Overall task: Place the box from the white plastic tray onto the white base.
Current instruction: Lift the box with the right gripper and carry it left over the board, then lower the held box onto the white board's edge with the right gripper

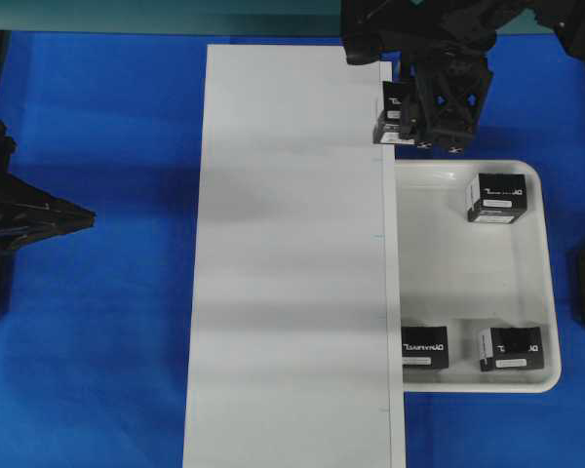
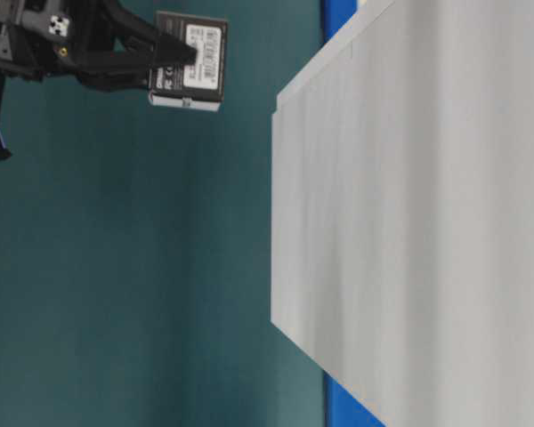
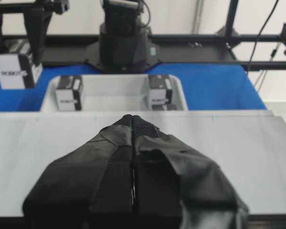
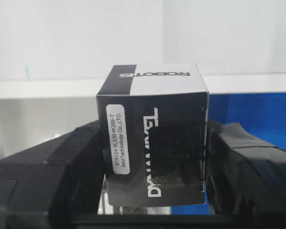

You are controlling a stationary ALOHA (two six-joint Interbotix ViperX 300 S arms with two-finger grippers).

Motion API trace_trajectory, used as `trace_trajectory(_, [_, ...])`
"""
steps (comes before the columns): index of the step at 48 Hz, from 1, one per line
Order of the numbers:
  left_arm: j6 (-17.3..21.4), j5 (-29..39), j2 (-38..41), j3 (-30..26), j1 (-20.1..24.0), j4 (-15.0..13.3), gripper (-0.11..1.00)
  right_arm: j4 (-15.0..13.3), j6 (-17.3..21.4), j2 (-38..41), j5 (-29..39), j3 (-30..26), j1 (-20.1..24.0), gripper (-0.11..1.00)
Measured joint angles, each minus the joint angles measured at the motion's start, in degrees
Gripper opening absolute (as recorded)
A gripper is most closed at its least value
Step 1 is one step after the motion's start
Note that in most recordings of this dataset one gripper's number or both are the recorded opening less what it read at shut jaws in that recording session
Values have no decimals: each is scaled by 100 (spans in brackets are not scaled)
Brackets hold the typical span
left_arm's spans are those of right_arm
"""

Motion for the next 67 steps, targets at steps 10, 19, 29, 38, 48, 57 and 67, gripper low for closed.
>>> trace_trajectory(10, [0,0,0,9,0,0,-7,-9,0,237,-167,-53,0,58])
trace_trajectory(19, [0,0,-9,9,0,0,-7,-18,0,448,-352,-53,-9,58])
trace_trajectory(29, [0,0,-9,0,0,0,-7,-18,-18,642,-554,-62,-9,58])
trace_trajectory(38, [0,0,-18,0,0,0,-7,-18,-44,747,-633,-62,-9,58])
trace_trajectory(48, [9,0,-18,9,0,0,-7,-18,-35,809,-686,-62,-9,58])
trace_trajectory(57, [0,0,-18,0,0,0,-7,-18,-35,861,-694,-62,0,58])
trace_trajectory(67, [0,0,-9,0,0,0,-7,-26,-26,923,-694,-114,70,58])
